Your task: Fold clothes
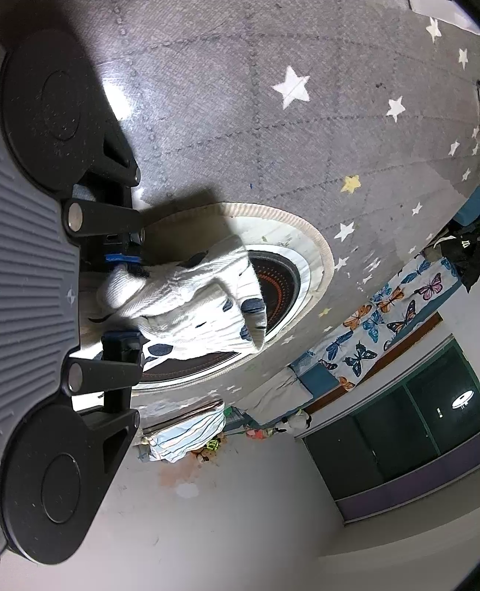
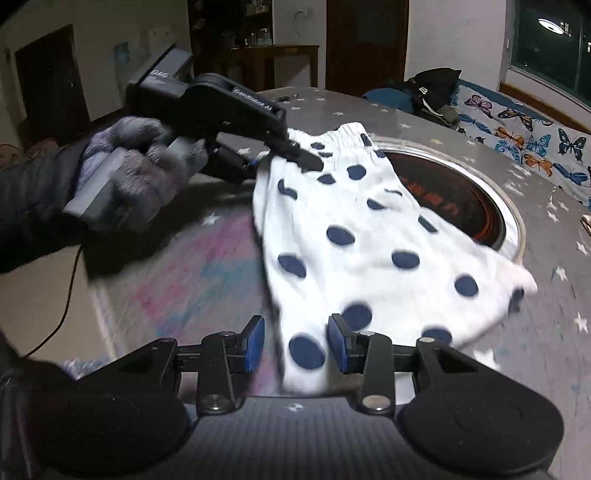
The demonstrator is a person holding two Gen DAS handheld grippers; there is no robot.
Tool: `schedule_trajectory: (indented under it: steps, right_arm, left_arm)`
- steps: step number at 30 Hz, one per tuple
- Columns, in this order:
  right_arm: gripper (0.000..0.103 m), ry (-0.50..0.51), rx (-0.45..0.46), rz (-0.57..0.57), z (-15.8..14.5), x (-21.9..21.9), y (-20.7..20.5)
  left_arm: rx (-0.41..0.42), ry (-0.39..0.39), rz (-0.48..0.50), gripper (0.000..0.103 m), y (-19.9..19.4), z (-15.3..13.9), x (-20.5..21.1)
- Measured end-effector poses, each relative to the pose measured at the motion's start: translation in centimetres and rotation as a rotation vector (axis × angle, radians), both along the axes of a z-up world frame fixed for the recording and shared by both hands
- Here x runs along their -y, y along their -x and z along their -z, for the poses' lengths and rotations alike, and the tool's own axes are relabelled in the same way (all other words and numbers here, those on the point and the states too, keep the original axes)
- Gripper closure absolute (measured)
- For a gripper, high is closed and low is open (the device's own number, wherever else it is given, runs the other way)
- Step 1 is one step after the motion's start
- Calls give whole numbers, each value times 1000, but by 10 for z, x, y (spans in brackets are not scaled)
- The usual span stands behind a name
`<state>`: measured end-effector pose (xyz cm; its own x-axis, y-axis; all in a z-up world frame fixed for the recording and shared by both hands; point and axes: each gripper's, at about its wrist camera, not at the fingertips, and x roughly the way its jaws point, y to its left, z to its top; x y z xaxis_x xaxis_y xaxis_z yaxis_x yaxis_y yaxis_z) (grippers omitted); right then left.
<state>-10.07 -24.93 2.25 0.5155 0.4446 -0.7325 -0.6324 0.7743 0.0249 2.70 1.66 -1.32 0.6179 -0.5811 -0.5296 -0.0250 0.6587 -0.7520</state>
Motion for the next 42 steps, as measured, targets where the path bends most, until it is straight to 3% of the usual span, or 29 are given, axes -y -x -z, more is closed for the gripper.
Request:
schedule_trajectory:
  steps: [7,11,14,16,23,26,28,31,37,42]
  right_arm:
    - [60,-153,6,226,-23,50,-12]
    - [58,-162,5,413,-16,71,-36]
    - [57,-283,-58,480,-9,92,-46]
    - [57,-309,-63,538,-6,100,-48]
    - [60,-295,-67,568,6,97,-63]
    - [73,-310,-64,587,10,95,-63]
    - [90,-333,-65,607,11,95,-61]
    - [97,-358,-50,618,11,98,-56]
    - [99,-358,23,649,-7,121,-44]
    - [99,-311,102,697,-29,158,-36]
  left_arm:
    - [20,-36,7,69,4,-4,2]
    - [26,-47,6,69,6,-5,2]
    - [25,-49,5,69,8,-5,1]
    - [31,-60,8,69,8,-6,1]
    - [44,-85,9,69,9,-9,5]
    - [48,-96,12,69,10,-12,7]
    - [60,-104,19,69,11,-17,11]
    - [93,-120,43,69,13,-29,21]
    - [155,-132,128,70,11,-55,60]
    - [155,-134,197,71,-2,-61,111]
